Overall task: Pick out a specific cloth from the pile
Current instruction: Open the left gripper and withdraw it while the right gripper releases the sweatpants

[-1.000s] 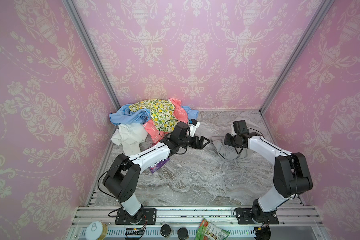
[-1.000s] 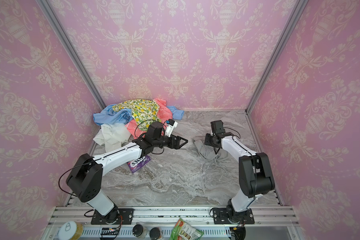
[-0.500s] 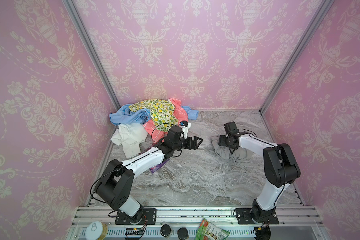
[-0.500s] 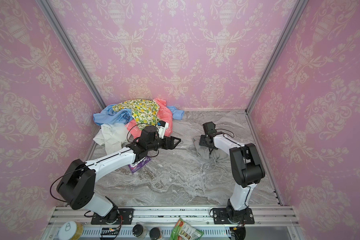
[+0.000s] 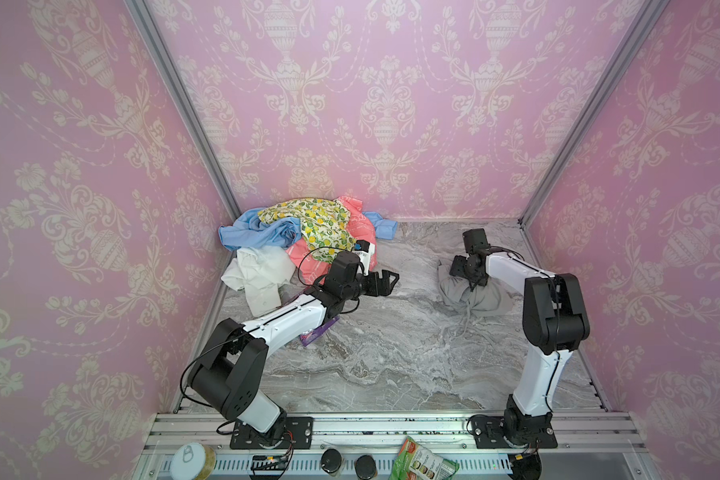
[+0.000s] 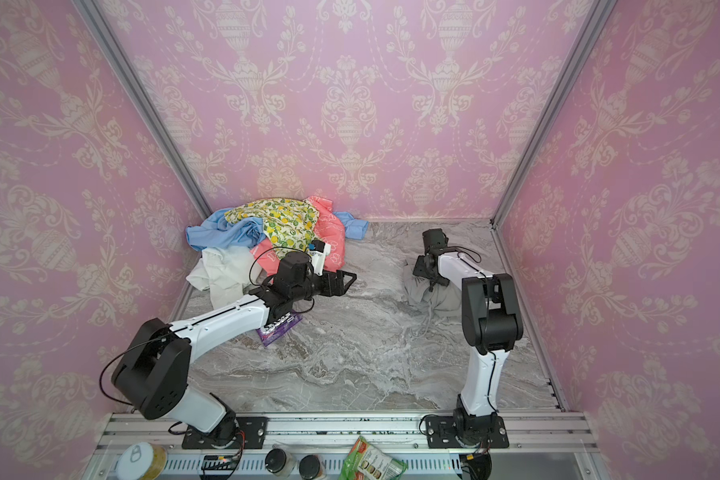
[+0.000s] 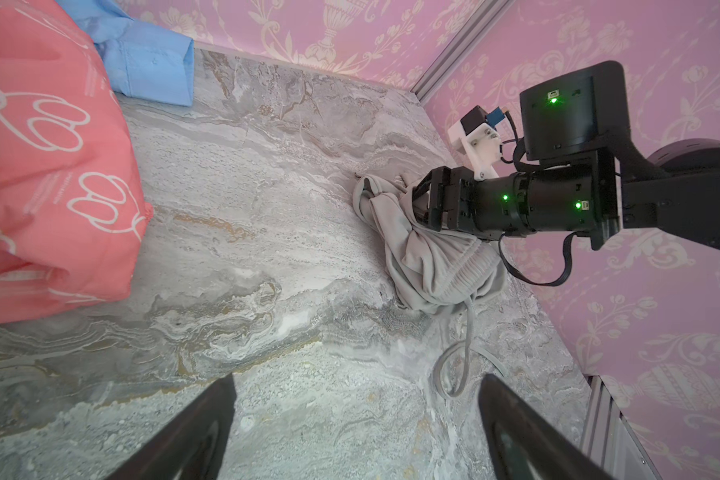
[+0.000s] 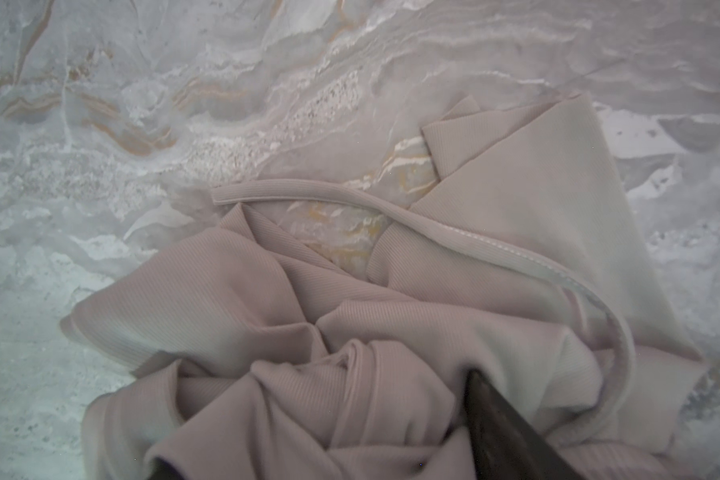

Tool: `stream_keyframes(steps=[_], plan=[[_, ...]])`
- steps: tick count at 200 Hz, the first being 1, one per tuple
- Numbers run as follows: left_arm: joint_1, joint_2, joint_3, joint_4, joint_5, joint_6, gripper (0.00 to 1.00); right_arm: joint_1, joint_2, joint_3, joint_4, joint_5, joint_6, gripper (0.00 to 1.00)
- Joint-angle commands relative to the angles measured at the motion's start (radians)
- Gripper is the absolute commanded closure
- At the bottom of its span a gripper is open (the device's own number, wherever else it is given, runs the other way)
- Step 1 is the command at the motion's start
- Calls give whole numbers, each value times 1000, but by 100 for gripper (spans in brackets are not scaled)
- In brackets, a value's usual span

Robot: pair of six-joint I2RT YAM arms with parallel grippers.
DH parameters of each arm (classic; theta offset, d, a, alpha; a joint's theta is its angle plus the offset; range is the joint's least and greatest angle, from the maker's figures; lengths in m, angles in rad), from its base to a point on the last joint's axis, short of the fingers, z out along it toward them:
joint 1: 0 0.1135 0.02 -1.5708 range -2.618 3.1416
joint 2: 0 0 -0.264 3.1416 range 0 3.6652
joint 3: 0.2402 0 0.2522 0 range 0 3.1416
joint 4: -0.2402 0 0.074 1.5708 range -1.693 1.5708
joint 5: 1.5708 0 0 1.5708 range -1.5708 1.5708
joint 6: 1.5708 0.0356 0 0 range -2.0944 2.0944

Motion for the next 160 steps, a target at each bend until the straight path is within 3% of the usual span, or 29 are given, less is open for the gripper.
stream_keyframes(steps=[1, 88, 133, 160], plan=[[22, 2, -6, 28, -7, -18, 7, -19, 57, 91, -75, 11, -40, 23], [97, 92, 50, 55, 38, -9, 7, -101, 374, 622, -246, 9, -136, 22], [111, 114, 74, 63, 43, -4, 7, -128, 361, 682, -243, 39, -159, 21], [110, 85, 67, 53, 32, -5, 5, -130, 251, 592, -199, 35, -177, 15]])
